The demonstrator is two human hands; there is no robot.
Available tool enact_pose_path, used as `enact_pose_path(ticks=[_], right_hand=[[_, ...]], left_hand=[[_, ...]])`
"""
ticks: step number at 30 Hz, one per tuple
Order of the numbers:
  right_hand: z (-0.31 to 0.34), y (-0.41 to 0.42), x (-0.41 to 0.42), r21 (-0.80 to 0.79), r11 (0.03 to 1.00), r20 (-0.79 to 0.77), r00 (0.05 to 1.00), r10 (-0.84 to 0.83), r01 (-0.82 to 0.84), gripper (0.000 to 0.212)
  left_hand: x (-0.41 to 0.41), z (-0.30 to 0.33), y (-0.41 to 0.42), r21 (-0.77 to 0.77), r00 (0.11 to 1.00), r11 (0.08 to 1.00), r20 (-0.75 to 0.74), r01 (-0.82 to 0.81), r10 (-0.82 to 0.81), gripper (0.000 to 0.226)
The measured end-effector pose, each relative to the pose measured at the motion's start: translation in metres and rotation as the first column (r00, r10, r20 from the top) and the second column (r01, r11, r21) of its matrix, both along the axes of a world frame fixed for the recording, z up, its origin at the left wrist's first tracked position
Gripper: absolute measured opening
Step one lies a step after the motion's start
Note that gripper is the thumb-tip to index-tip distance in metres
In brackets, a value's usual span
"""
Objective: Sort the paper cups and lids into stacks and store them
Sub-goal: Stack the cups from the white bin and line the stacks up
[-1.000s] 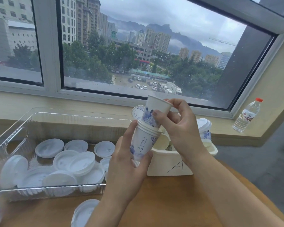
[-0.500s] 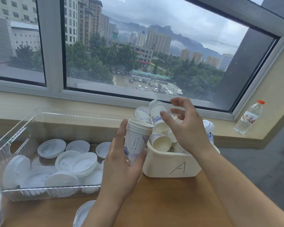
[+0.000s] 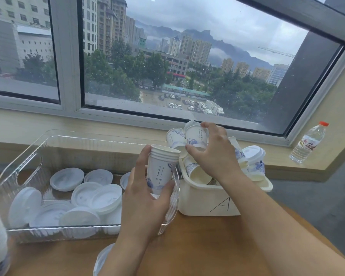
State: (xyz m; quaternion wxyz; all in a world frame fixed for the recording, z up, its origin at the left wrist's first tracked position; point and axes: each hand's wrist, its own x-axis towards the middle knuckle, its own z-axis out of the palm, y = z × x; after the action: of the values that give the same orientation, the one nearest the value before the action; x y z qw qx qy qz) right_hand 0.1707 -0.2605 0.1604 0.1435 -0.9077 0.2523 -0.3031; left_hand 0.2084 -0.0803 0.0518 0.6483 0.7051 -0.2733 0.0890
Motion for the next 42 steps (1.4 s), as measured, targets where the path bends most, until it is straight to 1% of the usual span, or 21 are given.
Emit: enact_pose_path(ticks=[3, 8, 17, 19, 21, 22, 24, 27, 33, 37, 40, 42], right_hand=[[-0.005, 0.002, 0.003, 0.005, 1.0, 0.003, 1.0, -0.025, 0.025, 0.073], [-0.008, 0.005, 0.006, 0.025, 0.999, 0.046, 0.998, -0.049, 0.048, 0.07], [0.003, 0.008, -0.001, 0.068, 0.997, 0.13, 0.991, -0.04, 0.031, 0.069], [0.01, 0.009, -0.005, 0.091, 0.996, 0.204, 0.979, -0.014, -0.005, 0.067], [0.017, 0.012, -0.01, 0.174, 0.98, 0.285, 0.958, 0.041, -0.094, 0.065], [0.019, 0.015, -0.012, 0.241, 0.956, 0.316, 0.945, 0.084, -0.166, 0.064], [0.022, 0.023, -0.014, 0.362, 0.874, 0.369, 0.911, 0.186, -0.325, 0.063], [0.02, 0.034, -0.015, 0.444, 0.766, 0.407, 0.866, 0.29, -0.465, 0.061], [0.017, 0.046, -0.02, 0.482, 0.671, 0.412, 0.821, 0.395, -0.564, 0.065], [0.016, 0.048, -0.022, 0.478, 0.662, 0.365, 0.816, 0.448, -0.577, 0.069], [0.015, 0.047, -0.022, 0.483, 0.66, 0.337, 0.818, 0.467, -0.576, 0.067], [0.013, 0.047, -0.023, 0.467, 0.677, 0.316, 0.822, 0.473, -0.569, 0.067]], left_hand=[[0.002, -0.002, -0.001, -0.002, 1.0, 1.0, 0.002, -0.009, 0.009, 0.096], [0.002, -0.004, -0.002, 0.009, 1.0, 1.0, -0.001, -0.012, 0.012, 0.097], [0.0, -0.002, -0.001, 0.016, 1.0, 1.0, 0.001, -0.005, 0.005, 0.096], [0.0, -0.001, -0.001, 0.016, 1.0, 1.0, -0.002, -0.004, 0.004, 0.097], [-0.001, 0.0, 0.0, 0.021, 1.0, 1.0, 0.004, -0.003, 0.003, 0.097], [-0.001, 0.001, 0.0, 0.025, 1.0, 1.0, 0.009, -0.001, 0.0, 0.098], [-0.002, 0.002, 0.001, 0.036, 1.0, 0.999, 0.022, 0.011, -0.012, 0.1], [-0.005, 0.004, 0.002, 0.044, 0.998, 0.998, 0.053, 0.038, -0.041, 0.103], [-0.01, 0.006, 0.001, 0.043, 0.992, 0.998, 0.112, 0.053, -0.058, 0.104], [-0.009, 0.006, 0.001, 0.044, 0.992, 0.997, 0.112, 0.06, -0.064, 0.105], [-0.009, 0.006, 0.002, 0.039, 0.991, 0.997, 0.11, 0.072, -0.076, 0.106], [-0.008, 0.005, 0.002, 0.05, 0.991, 0.996, 0.112, 0.072, -0.077, 0.107]])
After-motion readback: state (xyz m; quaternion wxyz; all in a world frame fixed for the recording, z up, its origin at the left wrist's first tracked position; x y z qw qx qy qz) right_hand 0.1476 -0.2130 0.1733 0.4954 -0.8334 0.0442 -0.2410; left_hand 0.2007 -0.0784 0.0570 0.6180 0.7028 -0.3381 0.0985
